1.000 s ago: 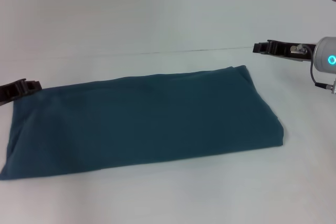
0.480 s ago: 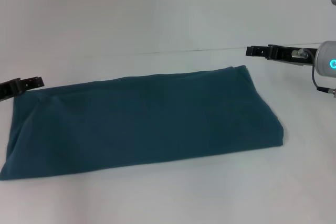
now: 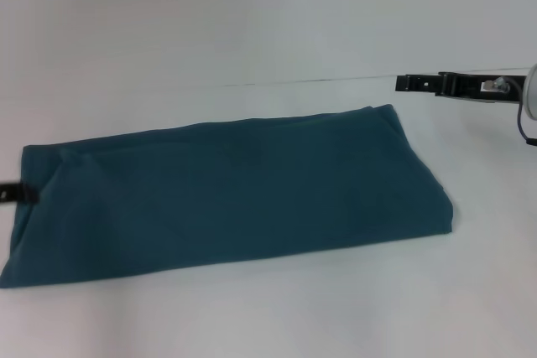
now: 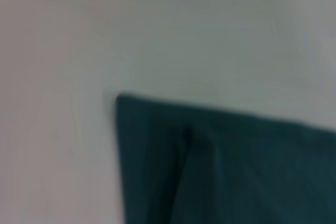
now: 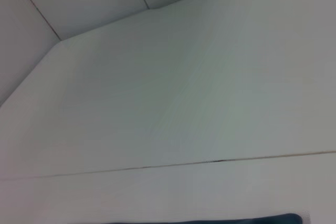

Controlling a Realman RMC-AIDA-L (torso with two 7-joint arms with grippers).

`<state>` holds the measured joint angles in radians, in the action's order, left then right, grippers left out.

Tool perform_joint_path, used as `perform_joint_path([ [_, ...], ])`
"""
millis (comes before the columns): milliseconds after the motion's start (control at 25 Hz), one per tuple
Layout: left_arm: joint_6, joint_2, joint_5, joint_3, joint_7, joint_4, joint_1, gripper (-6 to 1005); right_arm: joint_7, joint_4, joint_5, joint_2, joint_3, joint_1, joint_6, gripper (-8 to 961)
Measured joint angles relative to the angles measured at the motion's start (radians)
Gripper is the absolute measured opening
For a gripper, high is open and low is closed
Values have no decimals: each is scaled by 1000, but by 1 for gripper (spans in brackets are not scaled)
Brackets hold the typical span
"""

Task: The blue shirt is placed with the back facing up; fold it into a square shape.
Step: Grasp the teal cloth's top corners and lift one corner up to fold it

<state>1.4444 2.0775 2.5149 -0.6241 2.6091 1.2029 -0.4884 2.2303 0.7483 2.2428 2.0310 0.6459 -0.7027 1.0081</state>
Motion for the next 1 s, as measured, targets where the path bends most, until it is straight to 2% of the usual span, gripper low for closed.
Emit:
perform_joint_path([
  [240,177,8,157,-2,70,98,8,936,1,19,0,-1,0,8,15,937],
  [440,253,-1,185,0,116,102,2,937,-8,27,0,-5,1,11,21,936],
  [640,248,2,188,-1,158,81,-3,937,-22,28,0,-6,1,13,26,934],
  [1000,144,-2,200,3,224,-30,-24,936,-56,31,0,-3,5,14,34,931],
])
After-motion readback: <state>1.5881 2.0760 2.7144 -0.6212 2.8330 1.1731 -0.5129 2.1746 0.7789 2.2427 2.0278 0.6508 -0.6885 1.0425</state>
